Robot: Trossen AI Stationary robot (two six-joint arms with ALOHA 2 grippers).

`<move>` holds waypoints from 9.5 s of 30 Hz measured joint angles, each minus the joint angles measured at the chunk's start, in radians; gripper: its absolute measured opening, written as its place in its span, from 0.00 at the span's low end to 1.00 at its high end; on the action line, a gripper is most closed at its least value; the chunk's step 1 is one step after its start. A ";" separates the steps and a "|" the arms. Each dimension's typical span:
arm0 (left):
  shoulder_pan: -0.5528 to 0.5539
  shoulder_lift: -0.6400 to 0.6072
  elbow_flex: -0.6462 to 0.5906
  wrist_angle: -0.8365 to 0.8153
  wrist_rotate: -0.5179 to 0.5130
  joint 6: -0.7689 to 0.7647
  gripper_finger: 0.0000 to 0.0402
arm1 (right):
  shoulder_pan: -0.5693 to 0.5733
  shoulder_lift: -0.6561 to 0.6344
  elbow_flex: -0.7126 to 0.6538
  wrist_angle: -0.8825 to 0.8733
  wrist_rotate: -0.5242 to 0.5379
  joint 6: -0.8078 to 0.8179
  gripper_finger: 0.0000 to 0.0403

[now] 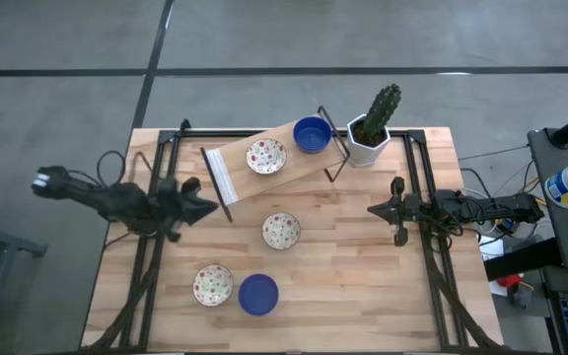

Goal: Pick & Place Mini bowls
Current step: Stack the top white patterned bowl on top of the white patterned bowl on the shelf

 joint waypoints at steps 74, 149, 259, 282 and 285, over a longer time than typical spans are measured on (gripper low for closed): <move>-0.010 1.289 0.859 -0.816 -0.147 0.256 0.32 | 0.000 0.007 0.000 0.000 0.000 -0.002 0.02; 0.312 1.282 1.694 -1.750 -0.251 0.506 0.00 | 0.000 0.007 0.000 0.000 0.000 -0.001 0.02; 0.417 1.060 1.267 -1.377 -0.131 0.526 0.02 | 0.000 0.007 0.000 0.000 0.000 0.000 0.02; 0.412 1.057 1.333 -1.393 -0.135 0.537 0.14 | 0.000 0.006 0.000 0.000 0.000 -0.002 0.02; 0.412 1.058 1.327 -1.426 -0.162 0.520 0.14 | 0.000 0.006 0.000 0.000 0.000 0.000 0.02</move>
